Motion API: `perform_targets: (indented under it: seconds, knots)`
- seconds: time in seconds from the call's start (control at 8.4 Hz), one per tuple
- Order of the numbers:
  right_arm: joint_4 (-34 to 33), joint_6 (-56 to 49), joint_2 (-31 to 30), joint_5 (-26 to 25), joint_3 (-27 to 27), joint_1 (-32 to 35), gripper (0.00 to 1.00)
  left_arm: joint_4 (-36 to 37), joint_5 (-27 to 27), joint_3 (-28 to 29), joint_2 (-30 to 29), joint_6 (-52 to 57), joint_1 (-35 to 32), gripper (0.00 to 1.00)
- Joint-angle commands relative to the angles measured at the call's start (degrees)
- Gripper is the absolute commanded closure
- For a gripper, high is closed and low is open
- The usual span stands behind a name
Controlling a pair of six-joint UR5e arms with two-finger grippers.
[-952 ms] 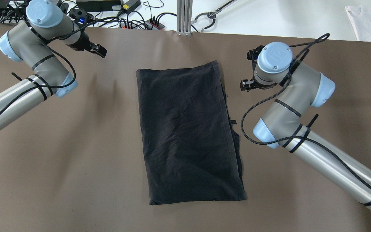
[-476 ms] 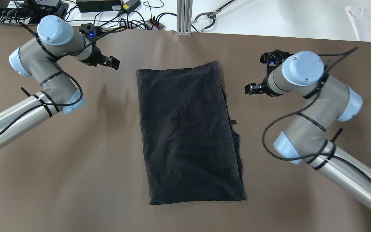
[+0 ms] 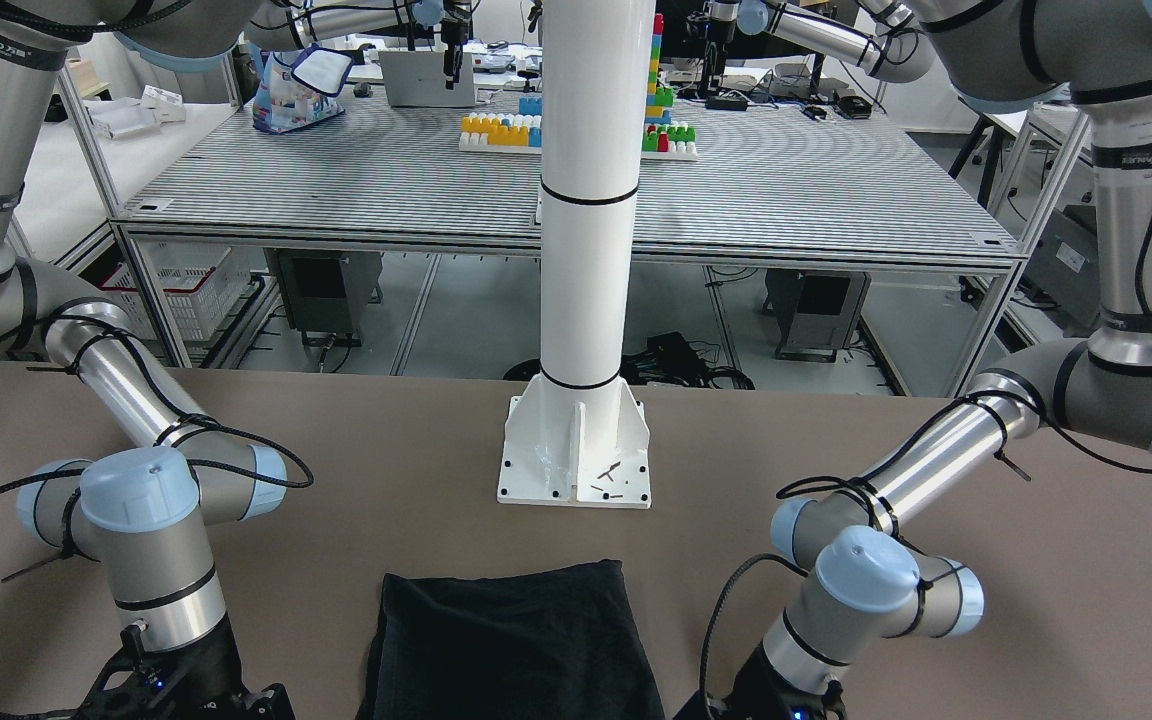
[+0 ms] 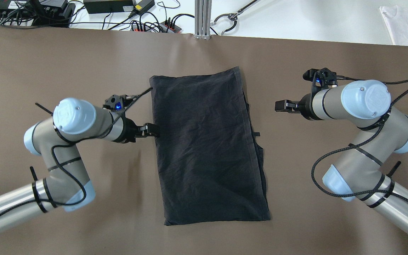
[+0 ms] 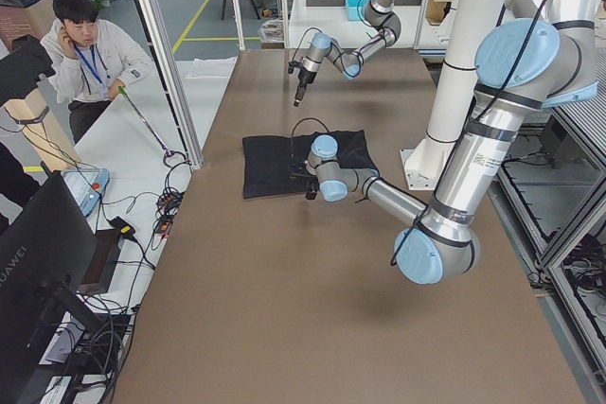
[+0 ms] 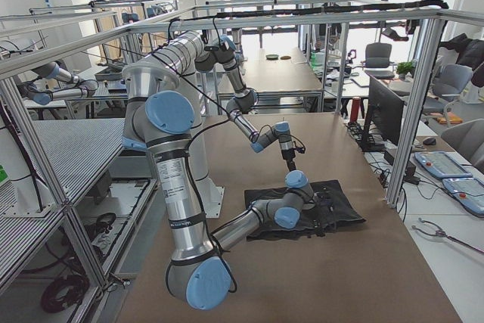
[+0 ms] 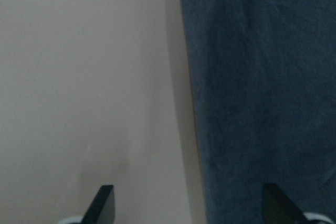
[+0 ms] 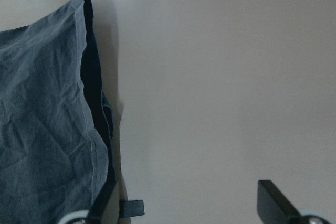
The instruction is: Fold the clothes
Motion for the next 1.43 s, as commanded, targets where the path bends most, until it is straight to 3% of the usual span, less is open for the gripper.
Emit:
perform_targets:
  seconds: [0.0,0.12,0.48,0.71,1.31]
  knots:
    - [0.1,-0.3,0.0,-0.1,-0.1,-0.1,0.07,0.1,9.8,-4.8,2.3,-4.4,9.5,0.29]
    - [0.1,-0.1,0.1,-0.1,0.0,-0.1,0.07,0.3,9.9,-4.3,2.4,-3.9,10.2,0.53]
    - [0.9,0.1,0.0,0.0,0.2,-0.2,0.06,0.4,10.0,-3.8,2.5,-3.8,11.1,0.56]
    - [0.9,0.2,0.0,0.0,0.2,-0.2,0.06,0.4,10.1,-3.8,1.9,-3.7,11.8,1.0]
    - [0.9,0.1,0.0,-0.2,0.1,-1.4,0.06,0.3,10.3,-4.5,2.3,0.2,10.7,1.0]
